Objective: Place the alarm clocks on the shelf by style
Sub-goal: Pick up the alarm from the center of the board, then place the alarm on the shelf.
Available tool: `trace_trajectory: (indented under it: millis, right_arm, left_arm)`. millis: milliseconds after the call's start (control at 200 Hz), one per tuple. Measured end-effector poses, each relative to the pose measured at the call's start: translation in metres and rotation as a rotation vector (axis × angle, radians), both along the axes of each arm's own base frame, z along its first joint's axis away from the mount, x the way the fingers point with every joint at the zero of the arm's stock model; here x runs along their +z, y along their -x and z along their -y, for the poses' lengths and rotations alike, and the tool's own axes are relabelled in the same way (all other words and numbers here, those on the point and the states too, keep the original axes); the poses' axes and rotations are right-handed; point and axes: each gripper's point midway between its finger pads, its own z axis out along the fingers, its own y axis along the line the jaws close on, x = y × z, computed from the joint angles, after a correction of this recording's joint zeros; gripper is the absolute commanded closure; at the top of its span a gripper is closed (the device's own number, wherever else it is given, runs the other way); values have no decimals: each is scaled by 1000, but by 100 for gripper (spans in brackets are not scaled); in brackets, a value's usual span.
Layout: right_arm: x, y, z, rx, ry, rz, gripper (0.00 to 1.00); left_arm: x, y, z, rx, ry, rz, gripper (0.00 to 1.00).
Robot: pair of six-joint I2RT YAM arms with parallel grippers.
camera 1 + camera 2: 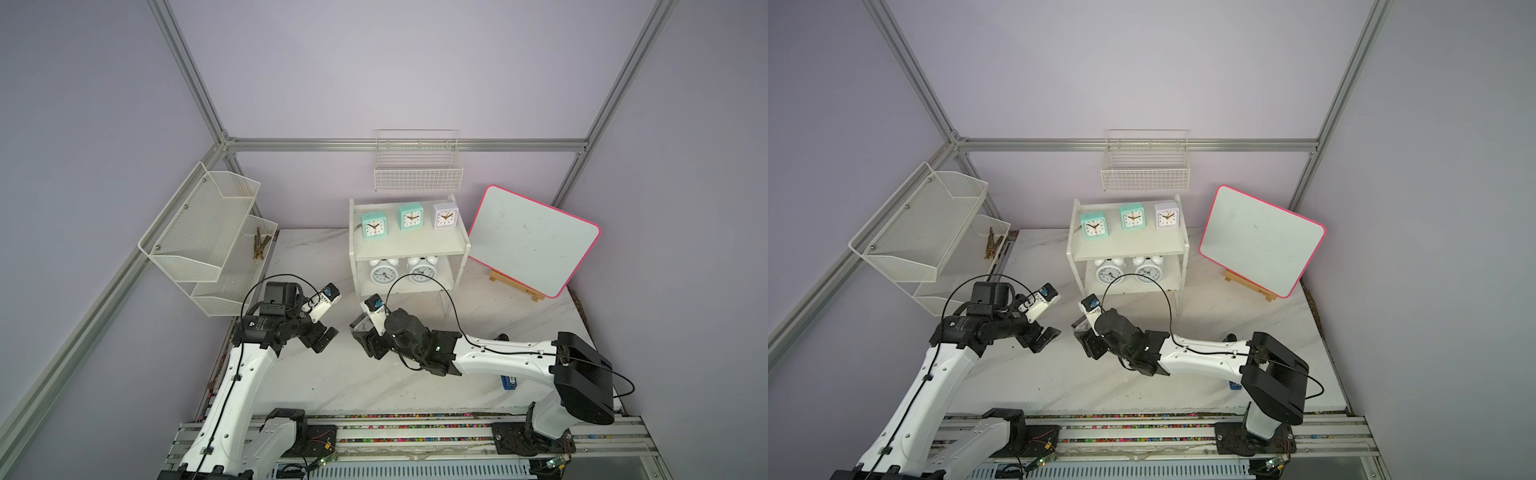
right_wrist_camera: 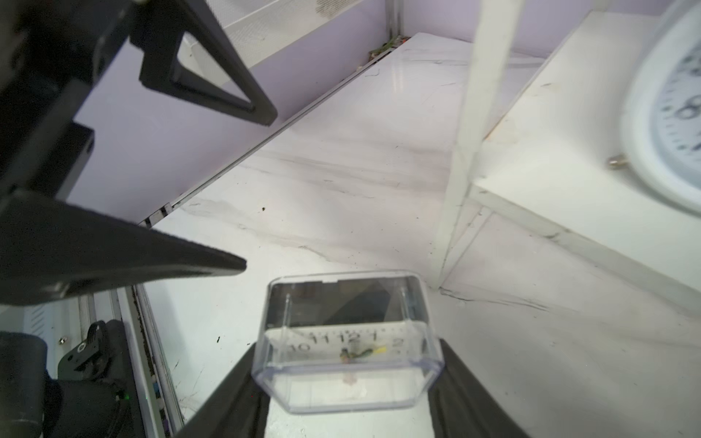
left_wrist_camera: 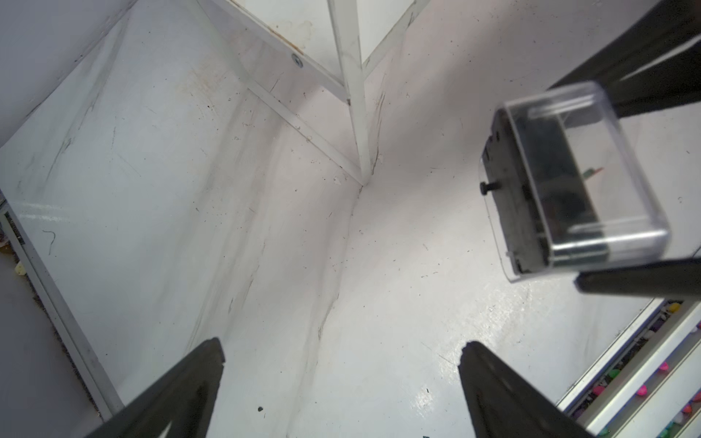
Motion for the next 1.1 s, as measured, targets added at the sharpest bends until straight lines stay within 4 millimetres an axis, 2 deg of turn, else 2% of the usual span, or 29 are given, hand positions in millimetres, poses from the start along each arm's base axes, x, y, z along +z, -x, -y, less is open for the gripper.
trace_trajectory:
  millis: [260, 585, 850, 970, 1100]
  right_arm:
    - [56, -14, 32, -191, -17, -17, 55]
    - [152, -29, 59, -349, -66, 49, 55]
    - [229, -40, 83, -455, -116, 147, 53]
    - [239, -55, 87, -501, -103, 174, 53]
    - [227, -80, 100, -558, -44, 170, 52]
  left_arm:
    - [-7, 11, 21, -84, 106, -40, 0]
    - [-7, 28, 50, -204, 261, -82, 0]
    - [-3, 35, 62, -262, 334, -89, 0]
    - [-8, 39, 64, -267, 347, -108, 0]
    - [-13, 42, 65, -268, 355, -125, 0]
